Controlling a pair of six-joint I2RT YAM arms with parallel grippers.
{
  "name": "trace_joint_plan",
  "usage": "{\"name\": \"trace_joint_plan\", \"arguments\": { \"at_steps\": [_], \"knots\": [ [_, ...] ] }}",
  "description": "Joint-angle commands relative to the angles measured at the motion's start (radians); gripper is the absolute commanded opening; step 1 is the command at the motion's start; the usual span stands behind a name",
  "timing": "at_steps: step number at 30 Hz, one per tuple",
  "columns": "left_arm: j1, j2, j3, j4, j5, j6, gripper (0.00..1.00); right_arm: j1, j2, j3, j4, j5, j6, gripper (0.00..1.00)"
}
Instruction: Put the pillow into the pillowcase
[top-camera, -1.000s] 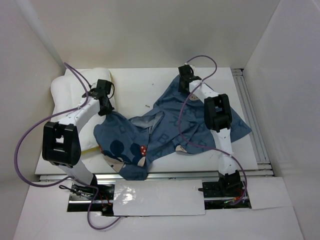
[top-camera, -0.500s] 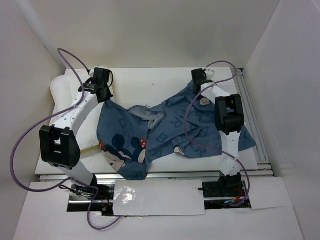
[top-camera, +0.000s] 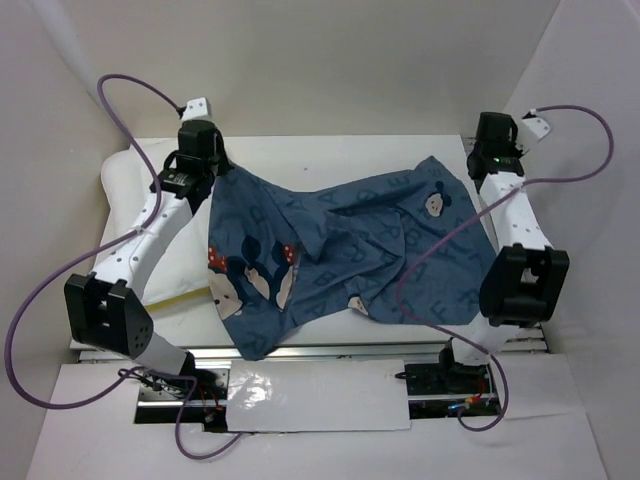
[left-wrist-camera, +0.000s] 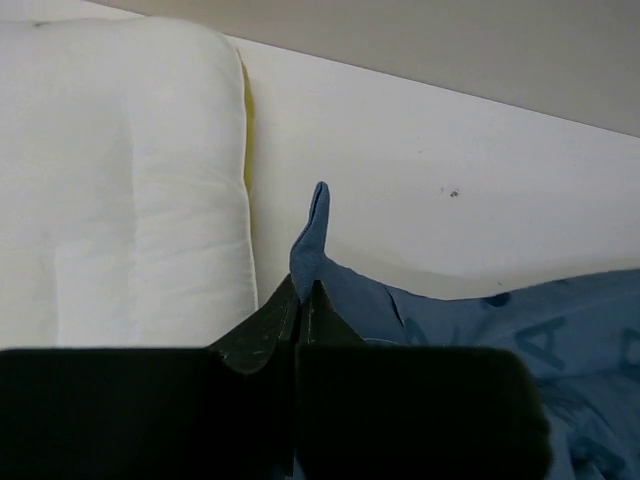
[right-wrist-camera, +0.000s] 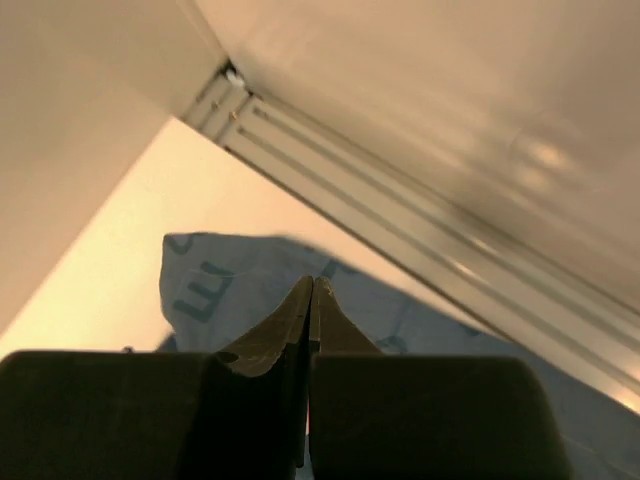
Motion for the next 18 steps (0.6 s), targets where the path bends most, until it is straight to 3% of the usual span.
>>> {"name": "trace_joint_plan", "arguments": {
  "at_steps": [1,2,3,5,7,10,11,14,16,18],
  "knots": [
    [-0.006,-0.094,0.026,0.142,0.006,0.058,0.0,-0.004,-0.15,-0.064,0.098,-0.018,-0.065,0.0],
    [-0.015,-0.136,0.026,0.142,0.018,0.058,0.0,-0.013,-0.175,-0.102,0.12,-0.067,-0.091,0.0],
    [-0.016,-0.154,0.011,0.142,0.03,0.058,0.0,-0.024,-0.187,-0.102,0.12,-0.124,-0.125,0.06],
    [-0.016,-0.202,-0.018,0.142,0.031,0.058,0.0,-0.036,-0.169,-0.089,0.12,-0.291,-0.171,0.33],
    [-0.016,-0.222,-0.041,0.112,0.04,0.049,0.0,-0.036,-0.087,-0.049,0.102,-0.382,-0.207,0.44],
    [-0.016,-0.245,-0.055,0.086,0.021,0.04,0.0,-0.036,0.035,0.088,0.005,-0.446,-0.242,0.7],
    [-0.016,-0.245,-0.081,0.073,0.021,0.04,0.0,-0.036,0.114,0.109,0.023,-0.495,-0.254,0.86],
    [-0.016,-0.245,-0.113,0.073,0.038,0.049,0.0,-0.011,0.293,0.233,0.022,-0.561,-0.303,1.0],
    [-0.006,-0.245,-0.127,0.073,0.061,0.049,0.0,0.003,0.397,0.391,0.011,-0.574,-0.351,1.0],
    [-0.006,-0.236,-0.158,0.082,0.07,0.049,0.0,0.037,0.605,0.554,-0.007,-0.569,-0.351,1.0]
  ]
}}
